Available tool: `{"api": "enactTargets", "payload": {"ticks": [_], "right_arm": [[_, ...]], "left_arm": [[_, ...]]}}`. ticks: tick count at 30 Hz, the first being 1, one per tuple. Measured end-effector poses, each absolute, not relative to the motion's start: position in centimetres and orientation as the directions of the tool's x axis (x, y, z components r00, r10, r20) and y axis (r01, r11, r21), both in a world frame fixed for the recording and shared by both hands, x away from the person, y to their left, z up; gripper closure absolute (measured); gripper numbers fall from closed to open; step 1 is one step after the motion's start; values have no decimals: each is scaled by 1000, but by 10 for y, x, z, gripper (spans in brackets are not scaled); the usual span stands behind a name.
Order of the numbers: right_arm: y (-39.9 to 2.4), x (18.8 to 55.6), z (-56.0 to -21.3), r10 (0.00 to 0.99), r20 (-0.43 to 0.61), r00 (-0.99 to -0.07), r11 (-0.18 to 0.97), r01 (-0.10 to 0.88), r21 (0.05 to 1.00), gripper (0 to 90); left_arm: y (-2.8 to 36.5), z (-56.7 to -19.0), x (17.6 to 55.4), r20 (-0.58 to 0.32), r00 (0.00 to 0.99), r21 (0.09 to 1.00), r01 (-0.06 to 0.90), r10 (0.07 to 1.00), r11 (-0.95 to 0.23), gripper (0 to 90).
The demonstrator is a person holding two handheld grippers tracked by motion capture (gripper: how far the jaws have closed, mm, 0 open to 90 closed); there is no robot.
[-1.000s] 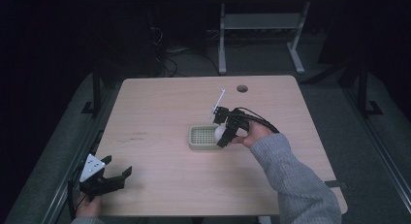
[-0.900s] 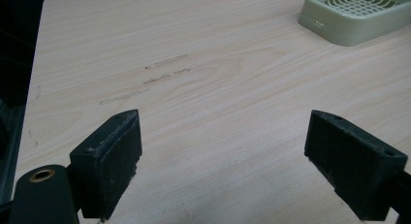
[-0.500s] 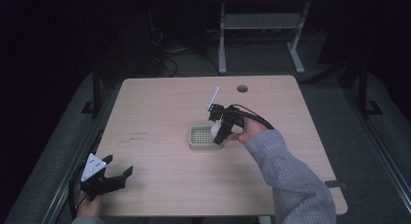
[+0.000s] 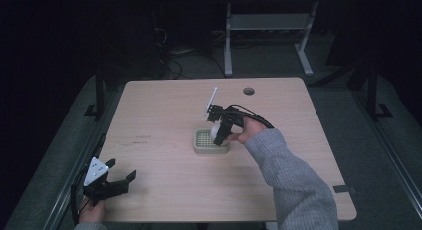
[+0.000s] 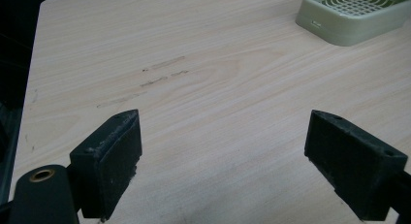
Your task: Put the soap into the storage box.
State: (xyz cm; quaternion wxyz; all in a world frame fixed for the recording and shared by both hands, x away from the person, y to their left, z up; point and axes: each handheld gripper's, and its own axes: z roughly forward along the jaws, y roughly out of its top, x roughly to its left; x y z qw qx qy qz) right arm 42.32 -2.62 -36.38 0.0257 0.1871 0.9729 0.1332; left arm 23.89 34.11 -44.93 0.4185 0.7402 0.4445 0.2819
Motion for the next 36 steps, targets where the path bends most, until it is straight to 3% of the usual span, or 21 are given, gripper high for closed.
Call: {"api": "enactTargets", "payload": {"ticks": [36], "right_arm": [[1,445,-391,365,-3,-931,905,355,234,235]], "left_arm": [[342,-449,238,45,447,870,422,894,-255,129]]}}
